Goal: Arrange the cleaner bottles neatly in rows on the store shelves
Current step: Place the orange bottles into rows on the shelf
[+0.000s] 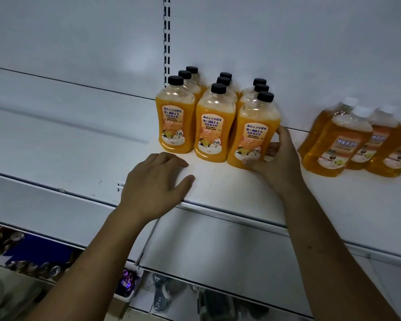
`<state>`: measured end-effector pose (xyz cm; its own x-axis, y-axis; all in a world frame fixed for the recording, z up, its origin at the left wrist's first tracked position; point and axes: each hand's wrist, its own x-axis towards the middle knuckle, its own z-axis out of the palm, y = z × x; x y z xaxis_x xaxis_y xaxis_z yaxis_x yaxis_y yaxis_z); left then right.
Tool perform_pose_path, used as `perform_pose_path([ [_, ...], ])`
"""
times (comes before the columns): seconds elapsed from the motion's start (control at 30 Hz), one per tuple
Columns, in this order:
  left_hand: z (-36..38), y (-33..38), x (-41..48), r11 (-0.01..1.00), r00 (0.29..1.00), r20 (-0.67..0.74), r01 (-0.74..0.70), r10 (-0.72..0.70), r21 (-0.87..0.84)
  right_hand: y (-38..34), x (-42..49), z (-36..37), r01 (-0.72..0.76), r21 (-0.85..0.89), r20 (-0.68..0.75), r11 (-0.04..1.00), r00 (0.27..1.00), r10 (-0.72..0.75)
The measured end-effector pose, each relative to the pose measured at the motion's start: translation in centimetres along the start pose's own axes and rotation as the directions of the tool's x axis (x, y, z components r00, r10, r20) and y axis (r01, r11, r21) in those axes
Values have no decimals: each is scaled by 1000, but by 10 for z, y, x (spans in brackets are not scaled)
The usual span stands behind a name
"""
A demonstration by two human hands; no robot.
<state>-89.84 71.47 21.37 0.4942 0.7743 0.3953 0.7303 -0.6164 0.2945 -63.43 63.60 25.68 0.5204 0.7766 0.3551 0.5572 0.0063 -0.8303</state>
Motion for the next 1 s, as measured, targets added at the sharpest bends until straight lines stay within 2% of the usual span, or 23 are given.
perform_pose_path([
  [0.4, -2, 1, -2, 999, 999, -31, -26, 25, -34, -4, -8, -5, -30, -82, -49, 996, 998, 26],
  [0.47, -4, 1, -4, 996, 998, -39, -48, 45, -77, -4, -20, -18, -1, -155, -86, 988, 996, -12],
  [0.6, -13, 25, -10, 958, 994, -55, -101, 90, -267, -2, -73, -54, 34, -299, -94, 954, 993, -65],
  [0.77, -5, 103, -32, 896, 938, -41, -341, 344, -283, 19, -169, -124, 17, -450, -66, 893, 996, -52],
  [0.9, 22, 178, -61, 808, 866, -40, -481, 499, -341, 42, -243, -189, -128, -512, -190, 849, 981, 34],
  [1.0, 45, 241, -89, 751, 817, -8, -534, 577, -390, 63, -293, -245, -216, -537, -260, 816, 962, 84],
])
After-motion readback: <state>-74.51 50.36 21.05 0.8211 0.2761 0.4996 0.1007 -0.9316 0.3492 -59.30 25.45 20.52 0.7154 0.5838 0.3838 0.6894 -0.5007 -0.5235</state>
